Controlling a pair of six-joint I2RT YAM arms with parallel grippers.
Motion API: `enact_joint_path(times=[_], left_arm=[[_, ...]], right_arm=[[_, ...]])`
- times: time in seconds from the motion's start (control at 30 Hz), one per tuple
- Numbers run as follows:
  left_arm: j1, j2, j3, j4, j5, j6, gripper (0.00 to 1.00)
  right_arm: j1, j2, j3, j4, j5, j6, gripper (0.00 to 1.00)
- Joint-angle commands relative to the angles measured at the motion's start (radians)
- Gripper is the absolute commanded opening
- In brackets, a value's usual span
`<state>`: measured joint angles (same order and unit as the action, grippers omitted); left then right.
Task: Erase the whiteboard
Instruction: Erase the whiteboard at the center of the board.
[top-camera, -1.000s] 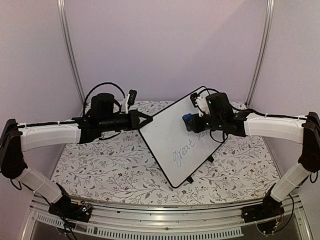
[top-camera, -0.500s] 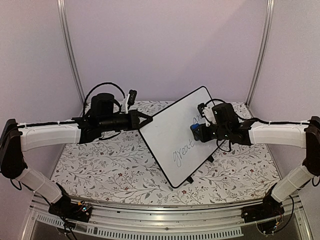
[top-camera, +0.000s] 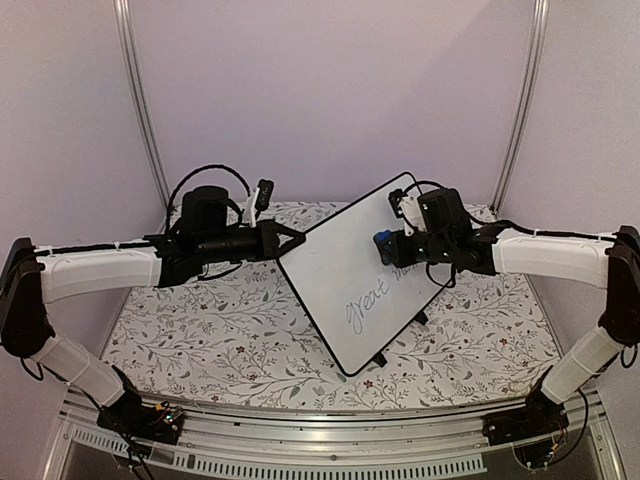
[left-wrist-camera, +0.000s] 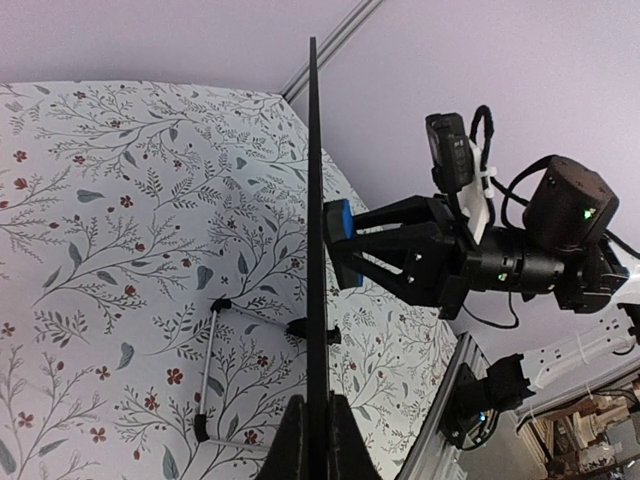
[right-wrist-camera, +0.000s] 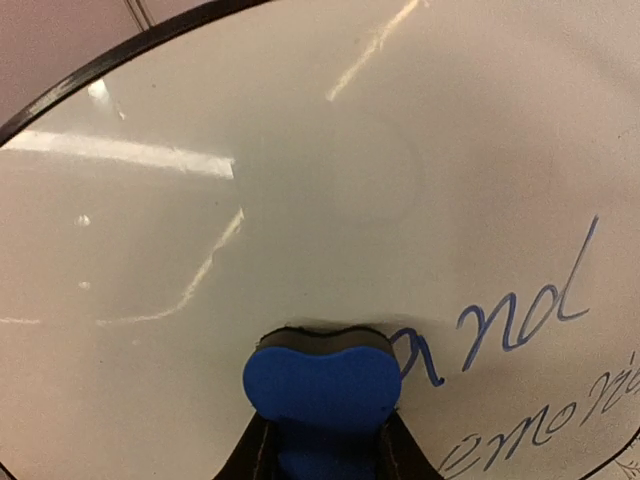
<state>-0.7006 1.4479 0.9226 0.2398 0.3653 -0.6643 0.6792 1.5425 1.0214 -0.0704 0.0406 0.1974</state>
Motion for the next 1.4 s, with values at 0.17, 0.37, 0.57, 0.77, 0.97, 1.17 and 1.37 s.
enact_joint_path(times=[0.17,0.37,0.57,0.77,0.97,1.17,1.37], left_arm=[[-0.055,-0.029,0.001,0.021,0.128,0.028,0.0],[-0.055,-0.031,0.001,0.021,0.13,0.027,0.0],[-0.054,-0.032,0.0,0.021,0.131,0.025,0.0],[-0.054,-0.029,-0.001,0.023,0.13,0.025,0.0],[-0.054,-0.029,-0.002,0.021,0.127,0.025,0.0],[-0.055,-0.031,-0.001,0.023,0.127,0.027,0.0],[-0.055,-0.029,0.0,0.02,0.129,0.027,0.0]], right_arm=[[-0.009,0.069,0.079,-0.02,0.015,-0.028,0.16],[-0.012,0.017,-0.049,-0.016,0.017,-0.004,0.16],[-0.019,-0.04,-0.162,0.004,0.0,0.035,0.16],[-0.023,-0.036,-0.144,0.009,0.001,0.038,0.16],[-0.063,0.003,-0.037,0.009,-0.01,0.028,0.16],[-0.093,0.048,0.022,0.012,-0.047,0.024,0.15],[-0.093,0.027,-0.068,0.054,-0.121,0.056,0.15]])
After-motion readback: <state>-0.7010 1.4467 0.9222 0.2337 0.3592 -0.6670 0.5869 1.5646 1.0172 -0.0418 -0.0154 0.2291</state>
